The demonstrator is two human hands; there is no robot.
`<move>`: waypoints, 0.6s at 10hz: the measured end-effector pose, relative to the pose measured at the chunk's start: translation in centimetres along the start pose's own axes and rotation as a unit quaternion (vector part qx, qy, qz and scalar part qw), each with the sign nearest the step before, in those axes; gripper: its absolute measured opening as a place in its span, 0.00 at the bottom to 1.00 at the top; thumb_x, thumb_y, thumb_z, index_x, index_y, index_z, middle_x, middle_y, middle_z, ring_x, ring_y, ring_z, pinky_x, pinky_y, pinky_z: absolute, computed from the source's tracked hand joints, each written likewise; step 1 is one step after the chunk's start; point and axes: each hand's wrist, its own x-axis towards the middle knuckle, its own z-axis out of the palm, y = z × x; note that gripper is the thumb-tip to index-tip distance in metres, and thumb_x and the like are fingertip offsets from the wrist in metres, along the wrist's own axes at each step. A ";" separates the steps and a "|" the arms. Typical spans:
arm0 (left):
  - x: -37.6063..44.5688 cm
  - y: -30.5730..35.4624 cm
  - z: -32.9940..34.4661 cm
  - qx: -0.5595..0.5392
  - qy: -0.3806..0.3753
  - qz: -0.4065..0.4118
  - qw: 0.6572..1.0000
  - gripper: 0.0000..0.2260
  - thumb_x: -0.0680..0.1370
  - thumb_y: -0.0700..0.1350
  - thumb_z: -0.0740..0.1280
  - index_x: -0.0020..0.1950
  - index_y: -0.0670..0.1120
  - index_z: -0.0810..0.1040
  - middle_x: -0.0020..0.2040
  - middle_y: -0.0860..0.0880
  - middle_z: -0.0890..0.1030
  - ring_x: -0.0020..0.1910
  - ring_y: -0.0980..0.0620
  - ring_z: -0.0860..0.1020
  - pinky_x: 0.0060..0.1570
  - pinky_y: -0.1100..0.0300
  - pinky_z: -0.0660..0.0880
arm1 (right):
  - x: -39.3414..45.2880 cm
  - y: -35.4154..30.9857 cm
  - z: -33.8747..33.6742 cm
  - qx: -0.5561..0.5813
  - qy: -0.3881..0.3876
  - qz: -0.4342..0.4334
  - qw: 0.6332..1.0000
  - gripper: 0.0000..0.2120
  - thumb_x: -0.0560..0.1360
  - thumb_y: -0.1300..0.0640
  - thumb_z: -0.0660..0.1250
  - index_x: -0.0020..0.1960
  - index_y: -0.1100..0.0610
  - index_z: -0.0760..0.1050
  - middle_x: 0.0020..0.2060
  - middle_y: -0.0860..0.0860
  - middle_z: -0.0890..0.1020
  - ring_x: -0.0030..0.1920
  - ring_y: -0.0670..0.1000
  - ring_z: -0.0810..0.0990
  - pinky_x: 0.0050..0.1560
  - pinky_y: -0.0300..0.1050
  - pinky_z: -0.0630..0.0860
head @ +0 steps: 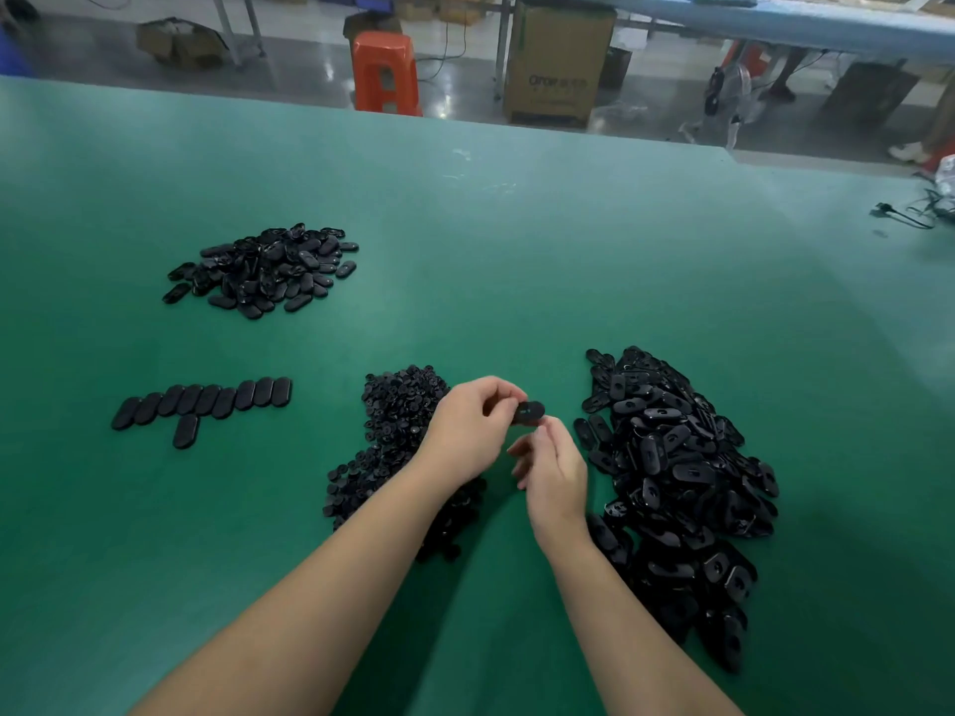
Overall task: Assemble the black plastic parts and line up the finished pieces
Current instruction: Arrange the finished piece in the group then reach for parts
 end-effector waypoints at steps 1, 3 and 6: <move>-0.8 -1.5 0.0 0.035 -0.001 -0.016 0.999 0.07 0.81 0.42 0.66 0.49 0.51 0.83 0.39 0.55 0.82 0.33 0.57 0.74 0.35 0.65 0.68 | -0.2 -0.3 -0.1 0.019 -0.003 0.010 1.000 0.13 0.84 0.52 0.60 0.46 0.52 0.79 0.35 0.54 0.83 0.34 0.52 0.80 0.36 0.47 0.76; -1.9 -2.2 0.0 0.078 -0.004 0.014 0.997 0.09 0.81 0.40 0.65 0.50 0.50 0.84 0.41 0.55 0.83 0.35 0.64 0.76 0.35 0.72 0.69 | 0.0 -0.2 -0.3 -0.058 -0.013 -0.019 0.998 0.07 0.82 0.53 0.65 0.46 0.46 0.78 0.38 0.47 0.84 0.39 0.48 0.83 0.41 0.44 0.79; -1.4 -2.9 -1.0 0.170 0.041 0.036 0.984 0.08 0.80 0.42 0.66 0.55 0.48 0.83 0.52 0.52 0.85 0.50 0.53 0.81 0.55 0.60 0.76 | -0.4 -0.9 -0.5 -0.041 -0.030 -0.033 0.998 0.07 0.82 0.60 0.64 0.52 0.49 0.78 0.40 0.47 0.83 0.36 0.45 0.81 0.39 0.42 0.79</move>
